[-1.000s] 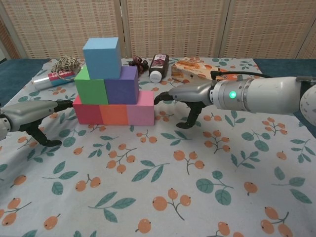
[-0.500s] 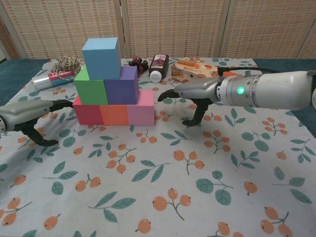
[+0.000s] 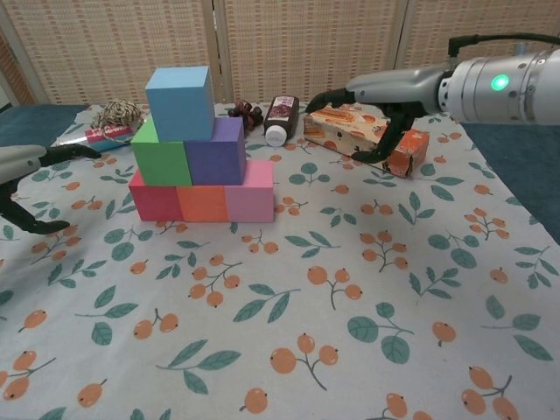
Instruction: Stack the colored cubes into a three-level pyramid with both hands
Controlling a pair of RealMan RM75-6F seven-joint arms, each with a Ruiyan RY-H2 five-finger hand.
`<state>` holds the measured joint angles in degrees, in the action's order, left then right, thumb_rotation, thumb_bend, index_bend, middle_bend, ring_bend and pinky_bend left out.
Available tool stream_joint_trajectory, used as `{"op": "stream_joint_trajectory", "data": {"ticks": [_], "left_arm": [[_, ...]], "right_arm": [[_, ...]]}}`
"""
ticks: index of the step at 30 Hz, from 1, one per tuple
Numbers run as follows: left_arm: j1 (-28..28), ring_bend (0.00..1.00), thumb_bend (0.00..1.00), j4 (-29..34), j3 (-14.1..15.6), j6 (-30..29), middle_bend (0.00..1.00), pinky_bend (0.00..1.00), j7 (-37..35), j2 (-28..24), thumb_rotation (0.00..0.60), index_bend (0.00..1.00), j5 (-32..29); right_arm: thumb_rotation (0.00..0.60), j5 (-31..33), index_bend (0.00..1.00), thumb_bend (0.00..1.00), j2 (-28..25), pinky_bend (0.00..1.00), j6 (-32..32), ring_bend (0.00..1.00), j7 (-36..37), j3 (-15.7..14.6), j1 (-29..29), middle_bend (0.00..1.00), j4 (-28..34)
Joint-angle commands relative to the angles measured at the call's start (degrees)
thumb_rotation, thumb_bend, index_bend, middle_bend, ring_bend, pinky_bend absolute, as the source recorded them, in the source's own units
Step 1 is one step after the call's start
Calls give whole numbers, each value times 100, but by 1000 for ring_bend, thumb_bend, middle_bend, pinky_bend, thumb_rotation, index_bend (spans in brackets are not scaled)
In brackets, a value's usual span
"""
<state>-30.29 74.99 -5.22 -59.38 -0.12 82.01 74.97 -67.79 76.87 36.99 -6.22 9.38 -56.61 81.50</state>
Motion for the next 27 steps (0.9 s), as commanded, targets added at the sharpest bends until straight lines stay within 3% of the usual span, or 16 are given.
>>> {"op": "stream_joint_trajectory", "data": {"ticks": [1, 9, 17, 22, 27], "left_arm": [[183, 0, 301, 223, -39, -273, 0, 0, -183, -241, 600, 61, 48], [788, 0, 301, 583, -97, -1213, 0, 1, -535, -770, 600, 62, 114], [1535, 0, 299, 800, 69, -2205, 0, 3, -558, -1115, 600, 75, 282], [1858, 0, 303, 839, 248, -2495, 0, 8, -678, -1156, 600, 90, 453], [1824, 0, 302, 782, 277, -2342, 0, 8, -731, -1119, 600, 94, 590]], "right_arm": [[600, 148, 0, 347, -480, 0, 316, 0, -146, 37, 236, 0, 495], [600, -119, 0, 346, -1304, 0, 1813, 0, -118, -242, 1354, 0, 1308], [600, -1030, 0, 307, -1426, 0, 3622, 0, 800, -674, 2768, 0, 1124], [600, -1349, 0, 305, -1437, 0, 4047, 0, 1367, -894, 3277, 0, 843], [600, -1741, 0, 306, -1662, 0, 3829, 0, 1625, -1024, 3275, 0, 1012]]}}
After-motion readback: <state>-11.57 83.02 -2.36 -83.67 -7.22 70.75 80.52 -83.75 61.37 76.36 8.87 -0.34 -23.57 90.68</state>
